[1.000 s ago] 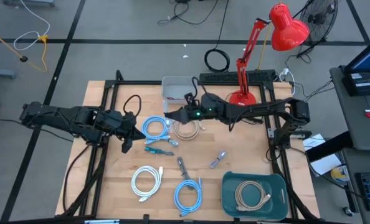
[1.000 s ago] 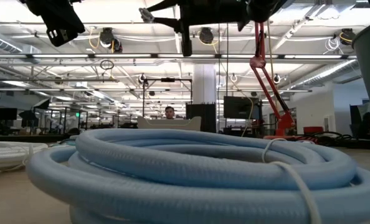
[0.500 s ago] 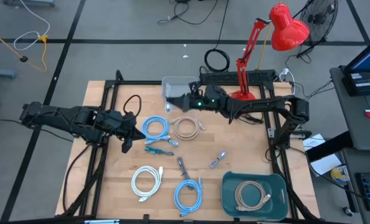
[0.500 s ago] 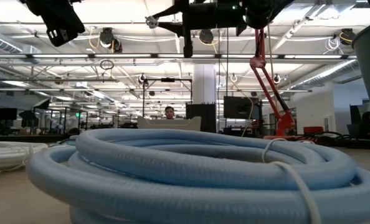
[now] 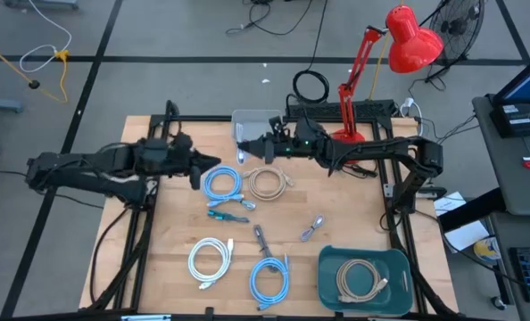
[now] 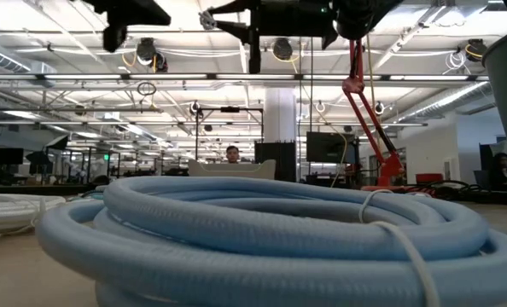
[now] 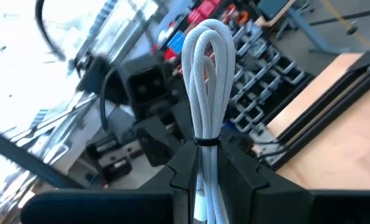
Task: Pick & Place USB Port
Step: Put the white usb cable into the gray bin
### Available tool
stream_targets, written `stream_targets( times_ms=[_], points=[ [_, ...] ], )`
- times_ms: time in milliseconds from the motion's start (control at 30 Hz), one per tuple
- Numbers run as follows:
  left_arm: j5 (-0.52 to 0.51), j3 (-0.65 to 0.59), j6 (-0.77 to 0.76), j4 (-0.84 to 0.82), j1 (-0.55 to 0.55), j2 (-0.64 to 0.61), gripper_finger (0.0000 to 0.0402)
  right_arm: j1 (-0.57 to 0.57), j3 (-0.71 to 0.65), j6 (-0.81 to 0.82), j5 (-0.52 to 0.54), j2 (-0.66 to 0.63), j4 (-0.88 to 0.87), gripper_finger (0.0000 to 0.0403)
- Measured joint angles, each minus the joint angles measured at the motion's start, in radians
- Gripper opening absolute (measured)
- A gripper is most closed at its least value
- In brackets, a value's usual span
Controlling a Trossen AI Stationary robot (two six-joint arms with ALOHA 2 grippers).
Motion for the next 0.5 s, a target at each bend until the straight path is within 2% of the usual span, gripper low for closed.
stream_targets(
  times_ms=[100, 167, 300, 400, 500],
  points=[
    [0.144, -0.002, -0.021, -0.007, 0.066, 0.045, 0.0029, 0.022, 0.0, -0.002, -0.001, 0.0, 0.0, 0.0043],
    [0.206, -0.002, -0.039, 0.004, 0.098, 0.063, 0.0049, 0.036, 0.0, -0.006, -0.001, 0.0, 0.0, 0.0043],
    [0.253, -0.002, -0.107, 0.054, 0.144, 0.079, 0.0119, 0.062, 0.0, -0.009, -0.001, 0.0, 0.0, 0.0043],
    [0.36, -0.002, -0.124, 0.112, 0.188, 0.079, 0.0176, 0.079, 0.0, -0.019, -0.001, -0.003, -0.002, 0.0043],
    [0.461, -0.002, -0.139, 0.174, 0.207, 0.079, 0.0217, 0.09, 0.0, -0.033, 0.013, -0.014, -0.029, 0.0043]
  ],
)
